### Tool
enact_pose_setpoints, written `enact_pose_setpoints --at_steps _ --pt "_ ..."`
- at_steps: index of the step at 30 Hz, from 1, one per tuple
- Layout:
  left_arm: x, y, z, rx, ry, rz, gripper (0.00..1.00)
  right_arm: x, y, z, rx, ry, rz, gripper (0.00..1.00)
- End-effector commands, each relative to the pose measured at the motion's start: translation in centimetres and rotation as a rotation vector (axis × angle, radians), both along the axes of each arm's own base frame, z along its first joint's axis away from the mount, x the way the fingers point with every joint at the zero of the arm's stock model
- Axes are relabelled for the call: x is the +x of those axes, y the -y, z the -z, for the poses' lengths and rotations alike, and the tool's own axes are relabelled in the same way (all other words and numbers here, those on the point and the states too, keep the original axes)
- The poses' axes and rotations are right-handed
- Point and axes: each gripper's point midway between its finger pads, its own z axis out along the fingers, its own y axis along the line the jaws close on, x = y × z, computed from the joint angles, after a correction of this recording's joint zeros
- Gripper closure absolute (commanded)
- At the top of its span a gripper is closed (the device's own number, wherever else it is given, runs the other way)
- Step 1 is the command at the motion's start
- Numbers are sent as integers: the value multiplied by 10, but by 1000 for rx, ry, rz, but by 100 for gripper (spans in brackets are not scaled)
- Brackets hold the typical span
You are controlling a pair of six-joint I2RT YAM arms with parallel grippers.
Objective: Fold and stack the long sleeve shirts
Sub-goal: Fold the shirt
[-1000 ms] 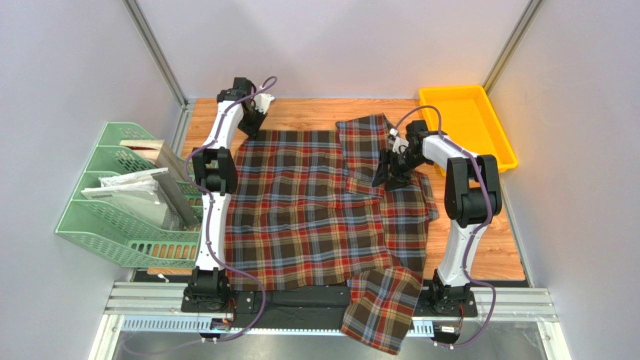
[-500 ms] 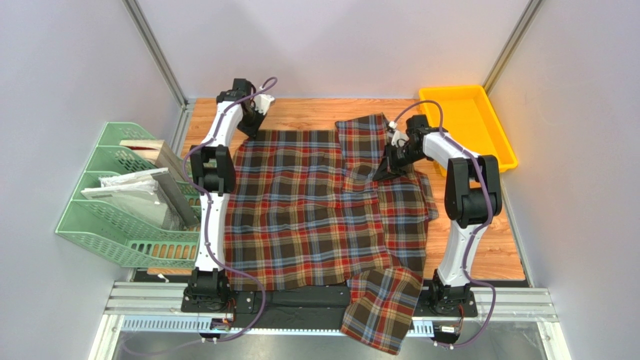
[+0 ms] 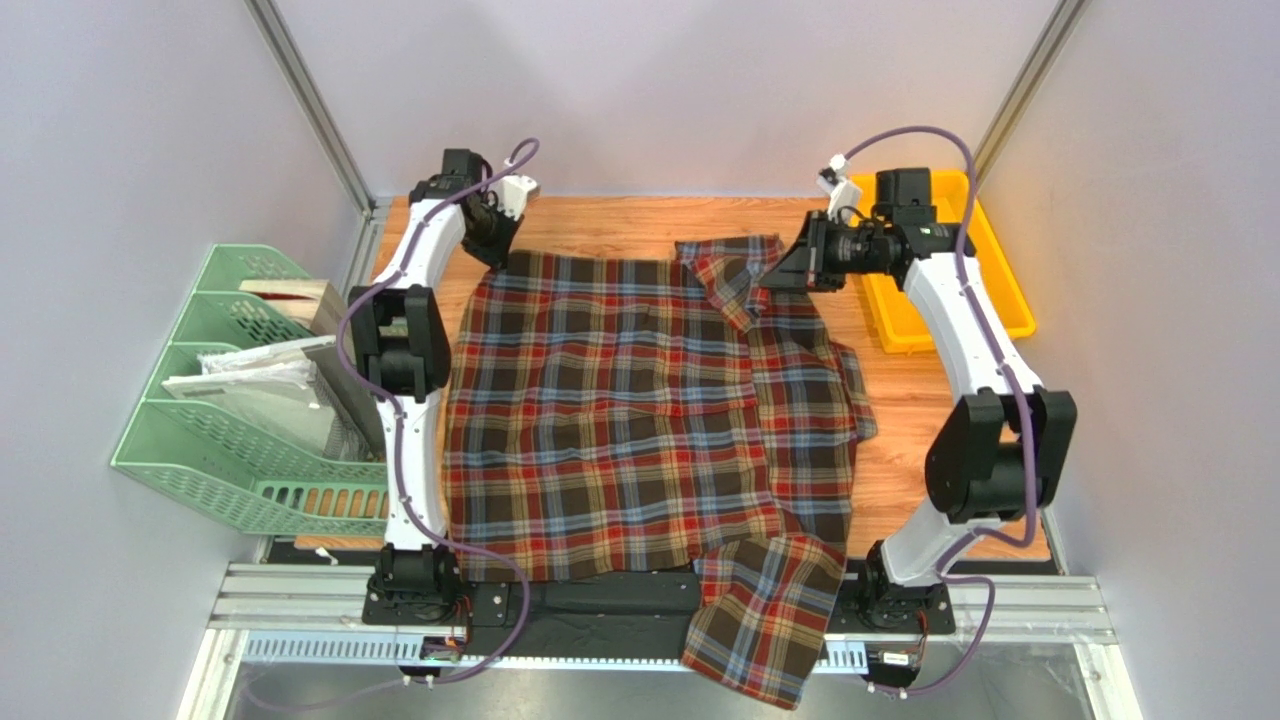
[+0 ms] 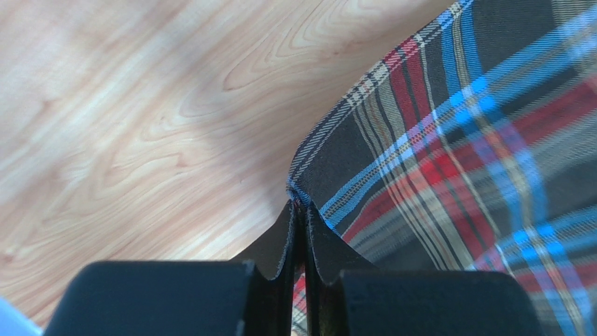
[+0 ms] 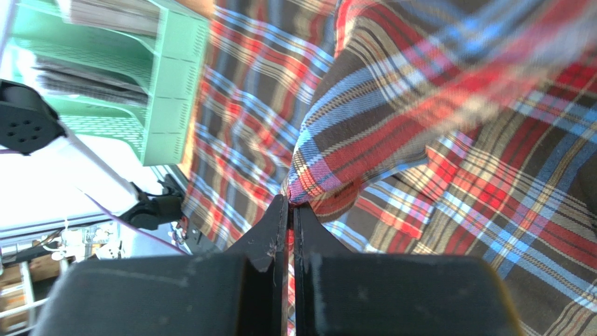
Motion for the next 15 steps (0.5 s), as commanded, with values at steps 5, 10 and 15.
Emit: enact_pose_setpoints --at_steps 5,10,15 --pt "-13 8 -89 -42 222 135 95 -50 14 -92 72 213 -24 100" --pt "-37 10 -115 -44 280 200 96 -87 18 -115 60 326 -53 100" --pt "-66 15 -129 -48 351 278 97 -129 18 -130 31 382 -74 100"
